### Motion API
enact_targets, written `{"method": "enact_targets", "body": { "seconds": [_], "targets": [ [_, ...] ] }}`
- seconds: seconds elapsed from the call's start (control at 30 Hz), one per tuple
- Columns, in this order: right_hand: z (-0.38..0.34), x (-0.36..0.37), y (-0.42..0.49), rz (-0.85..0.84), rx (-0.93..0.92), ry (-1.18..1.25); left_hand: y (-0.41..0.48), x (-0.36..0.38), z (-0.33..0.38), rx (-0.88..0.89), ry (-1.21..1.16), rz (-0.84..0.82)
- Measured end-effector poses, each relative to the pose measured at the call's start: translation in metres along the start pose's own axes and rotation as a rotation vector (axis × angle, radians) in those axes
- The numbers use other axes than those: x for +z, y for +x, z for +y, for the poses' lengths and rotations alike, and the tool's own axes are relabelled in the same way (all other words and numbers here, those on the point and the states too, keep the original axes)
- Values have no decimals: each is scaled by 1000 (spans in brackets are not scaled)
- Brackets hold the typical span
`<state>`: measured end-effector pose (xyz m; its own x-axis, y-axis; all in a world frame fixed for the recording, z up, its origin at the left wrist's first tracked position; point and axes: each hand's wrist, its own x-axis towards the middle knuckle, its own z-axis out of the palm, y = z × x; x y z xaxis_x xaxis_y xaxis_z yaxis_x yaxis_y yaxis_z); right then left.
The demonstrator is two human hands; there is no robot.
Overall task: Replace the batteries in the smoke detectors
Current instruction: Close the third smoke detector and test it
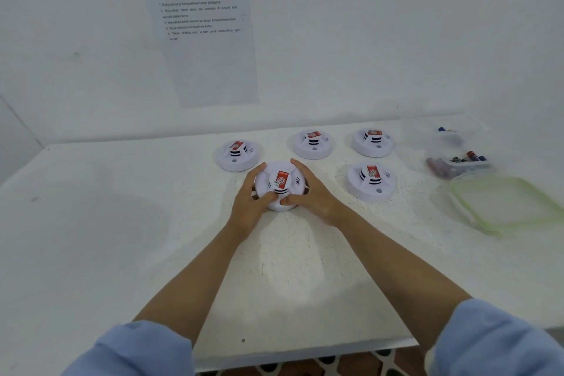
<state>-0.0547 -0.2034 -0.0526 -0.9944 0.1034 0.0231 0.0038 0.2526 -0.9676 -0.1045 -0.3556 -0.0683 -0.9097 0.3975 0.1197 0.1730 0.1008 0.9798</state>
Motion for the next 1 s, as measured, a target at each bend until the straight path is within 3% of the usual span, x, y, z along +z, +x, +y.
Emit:
{"method": "enact_targets", "body": {
  "seconds": [0.3,1.0],
  "targets": [
    [6,0,2,-24,52,223,0,-1,-3,-8,-62,7],
    [14,3,3,6,16,276,1,-1,-6,-20,-89,-6]
  ]
}}
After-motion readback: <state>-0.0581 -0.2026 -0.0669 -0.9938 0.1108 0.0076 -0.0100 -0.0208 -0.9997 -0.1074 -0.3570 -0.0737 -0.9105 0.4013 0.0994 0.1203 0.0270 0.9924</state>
